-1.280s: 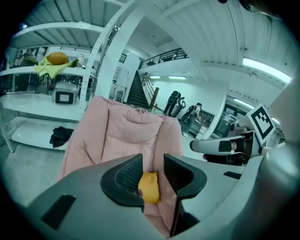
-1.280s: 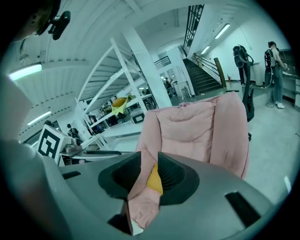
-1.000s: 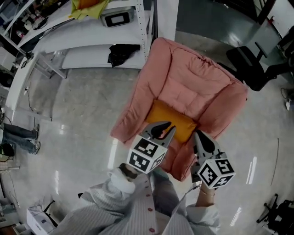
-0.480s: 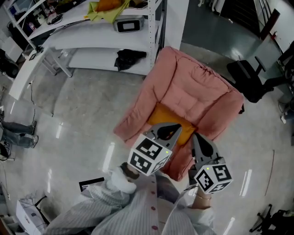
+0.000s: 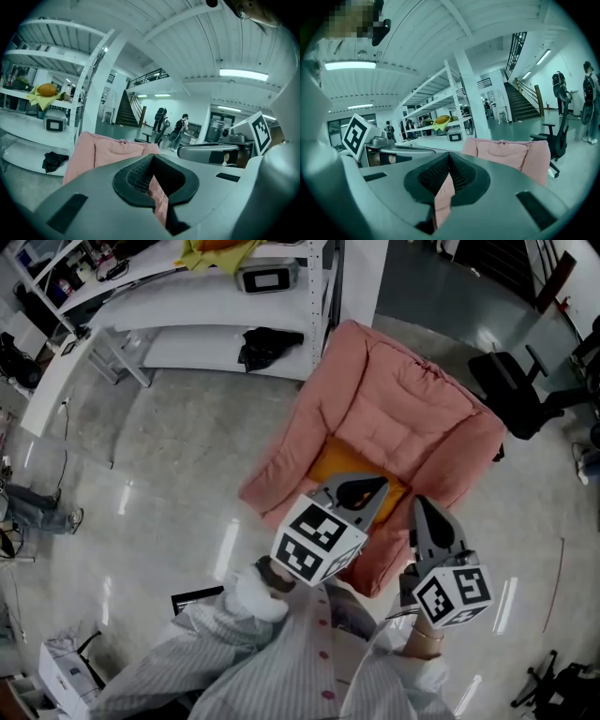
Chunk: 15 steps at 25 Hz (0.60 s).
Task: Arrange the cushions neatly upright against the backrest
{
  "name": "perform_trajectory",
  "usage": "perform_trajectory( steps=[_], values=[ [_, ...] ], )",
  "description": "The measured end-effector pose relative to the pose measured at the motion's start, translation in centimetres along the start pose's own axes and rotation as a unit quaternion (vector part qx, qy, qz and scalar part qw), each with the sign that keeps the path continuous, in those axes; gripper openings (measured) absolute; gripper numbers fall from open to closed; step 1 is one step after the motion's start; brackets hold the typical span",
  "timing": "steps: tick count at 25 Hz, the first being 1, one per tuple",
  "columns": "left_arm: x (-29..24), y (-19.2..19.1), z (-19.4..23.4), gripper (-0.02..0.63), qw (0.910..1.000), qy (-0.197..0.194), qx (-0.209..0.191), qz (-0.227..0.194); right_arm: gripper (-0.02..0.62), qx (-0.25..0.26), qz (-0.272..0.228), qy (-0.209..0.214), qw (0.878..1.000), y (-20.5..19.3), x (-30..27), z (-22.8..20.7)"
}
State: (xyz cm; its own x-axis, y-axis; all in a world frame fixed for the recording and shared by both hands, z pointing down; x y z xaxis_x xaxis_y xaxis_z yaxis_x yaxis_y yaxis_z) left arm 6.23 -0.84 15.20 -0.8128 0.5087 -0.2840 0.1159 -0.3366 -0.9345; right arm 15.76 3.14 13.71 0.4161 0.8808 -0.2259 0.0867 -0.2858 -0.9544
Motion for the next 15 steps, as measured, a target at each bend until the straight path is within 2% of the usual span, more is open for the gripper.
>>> perform_trajectory(
  steps=[15],
  values=[
    [0.5, 0.2, 1.1, 0.009, 1.0000, -0.004, 0.005, 0.005, 0.012, 0.001, 0.013, 0.004, 1.000, 0.2, -1.5, 0.1]
  ],
)
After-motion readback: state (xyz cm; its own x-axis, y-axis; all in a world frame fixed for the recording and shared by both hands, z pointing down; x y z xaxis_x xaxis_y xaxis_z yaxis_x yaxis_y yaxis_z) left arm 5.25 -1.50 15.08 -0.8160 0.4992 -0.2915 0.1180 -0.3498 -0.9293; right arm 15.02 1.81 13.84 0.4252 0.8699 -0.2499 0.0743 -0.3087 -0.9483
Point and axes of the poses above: the fingertips, and each gripper's own axes: x backward along the fingers, z to its left, y out of its top, the point moved 4 cm from there along x, backward along the fingers
